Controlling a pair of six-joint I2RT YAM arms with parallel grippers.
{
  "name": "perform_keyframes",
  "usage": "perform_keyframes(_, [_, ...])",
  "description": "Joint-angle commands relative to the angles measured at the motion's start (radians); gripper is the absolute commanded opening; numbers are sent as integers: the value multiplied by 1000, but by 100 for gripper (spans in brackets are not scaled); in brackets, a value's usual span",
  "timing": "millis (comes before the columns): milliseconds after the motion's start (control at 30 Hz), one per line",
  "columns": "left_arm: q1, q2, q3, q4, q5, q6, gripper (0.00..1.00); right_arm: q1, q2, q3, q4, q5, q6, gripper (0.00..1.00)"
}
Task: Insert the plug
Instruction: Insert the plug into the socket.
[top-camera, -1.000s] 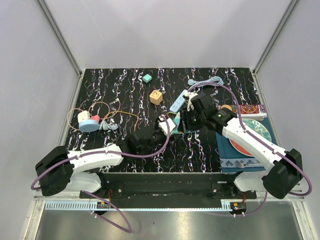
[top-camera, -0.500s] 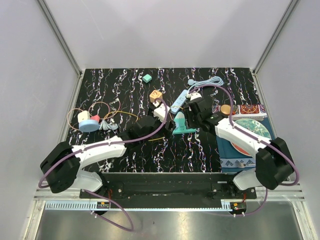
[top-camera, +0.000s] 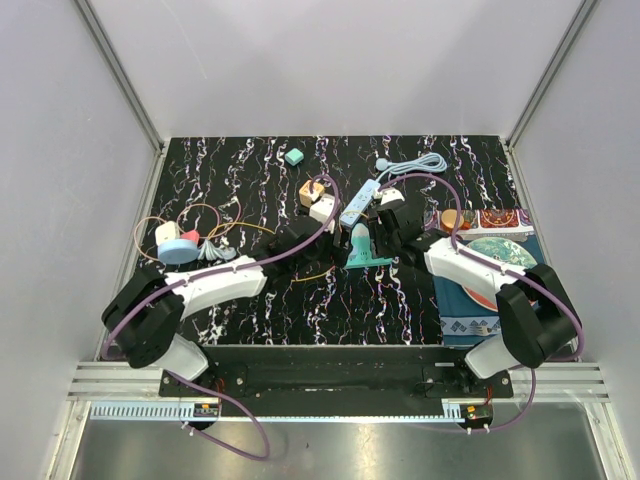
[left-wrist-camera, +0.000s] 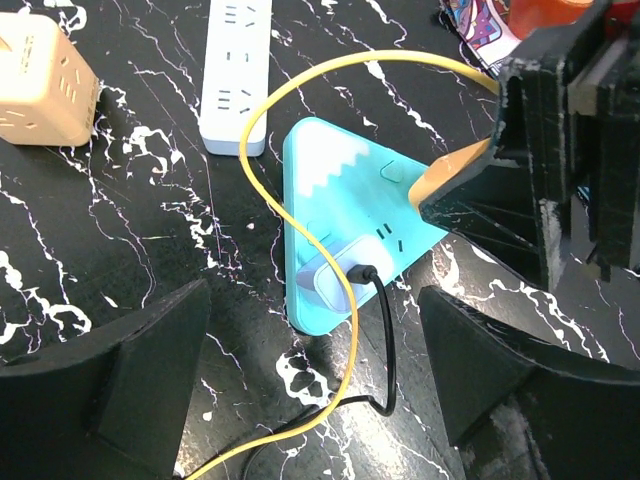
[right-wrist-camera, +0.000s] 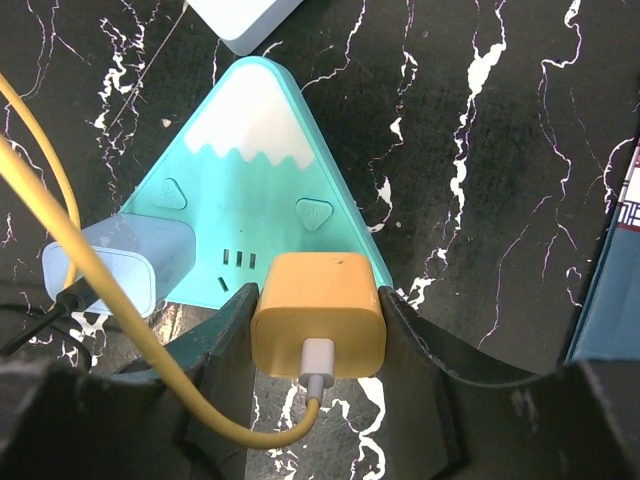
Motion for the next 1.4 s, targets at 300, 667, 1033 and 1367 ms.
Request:
perform_keyframes(300, [11,83,93,-47,41,-76,87,-11,-24,-38,54,14,15,0])
perform_keyframes(667, [10,112,110,-69,45,-84,85,-14,-72,-31,46,12,15,0])
perform_keyframes(1033, [11,115,113,-78,52,-87,84,-14,-39,-37,39,6,31,0])
perform_keyframes(1367, [10,117,114,-79,58,-90,84,-14,-9,-45,36,6,34,0])
